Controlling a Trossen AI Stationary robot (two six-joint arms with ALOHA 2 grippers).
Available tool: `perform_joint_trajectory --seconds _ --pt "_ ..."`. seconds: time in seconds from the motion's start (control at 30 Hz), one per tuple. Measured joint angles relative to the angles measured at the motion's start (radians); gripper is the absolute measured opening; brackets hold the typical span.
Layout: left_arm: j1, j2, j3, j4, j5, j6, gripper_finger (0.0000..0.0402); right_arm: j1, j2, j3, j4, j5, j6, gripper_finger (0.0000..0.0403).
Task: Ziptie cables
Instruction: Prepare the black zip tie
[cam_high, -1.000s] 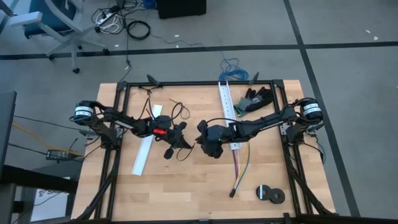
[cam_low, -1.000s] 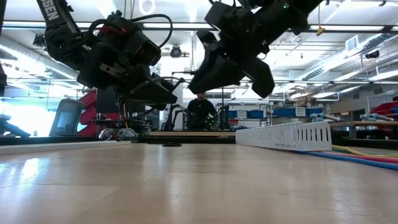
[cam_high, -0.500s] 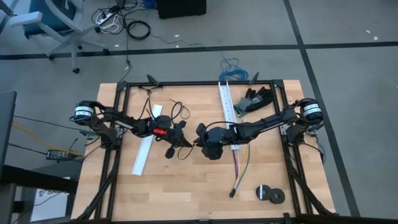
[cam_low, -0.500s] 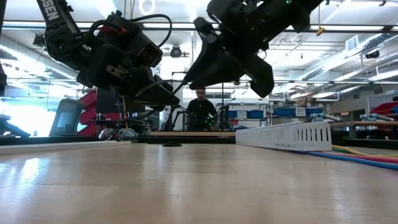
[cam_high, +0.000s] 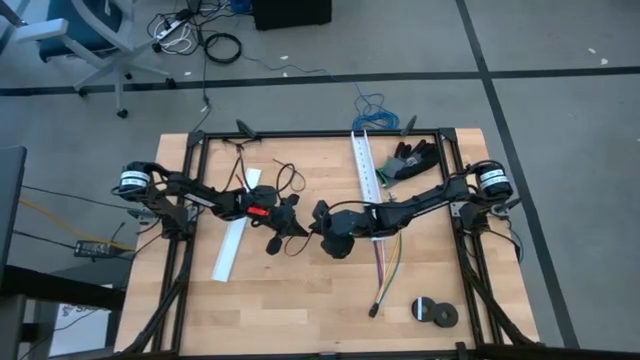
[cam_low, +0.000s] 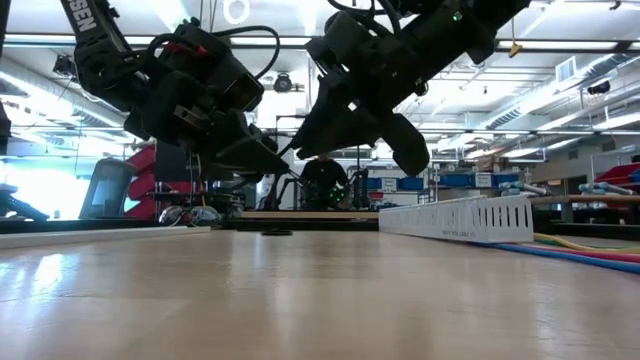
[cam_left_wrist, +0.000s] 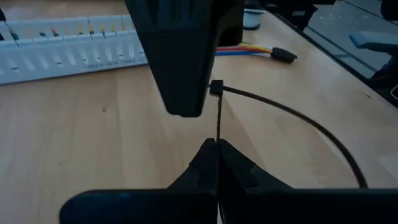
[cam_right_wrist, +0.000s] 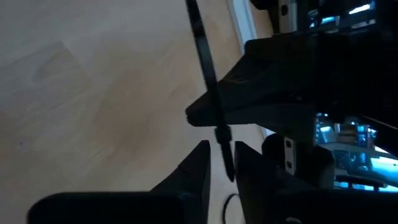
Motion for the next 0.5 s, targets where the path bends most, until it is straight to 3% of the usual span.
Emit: perform_joint_trajectory --seconds 0.17,0.5 --pt "0.0 0.0 0.001 -0.009 -0.012 0.002 0.0001 0.0 0.0 0.0 0.0 -0.006 0.01 0.0009" --pt "0.0 0.0 0.001 0.003 -0.012 0.009 0.0001 0.0 0.0 0.0 -0.006 0.05 0.072 0.0002"
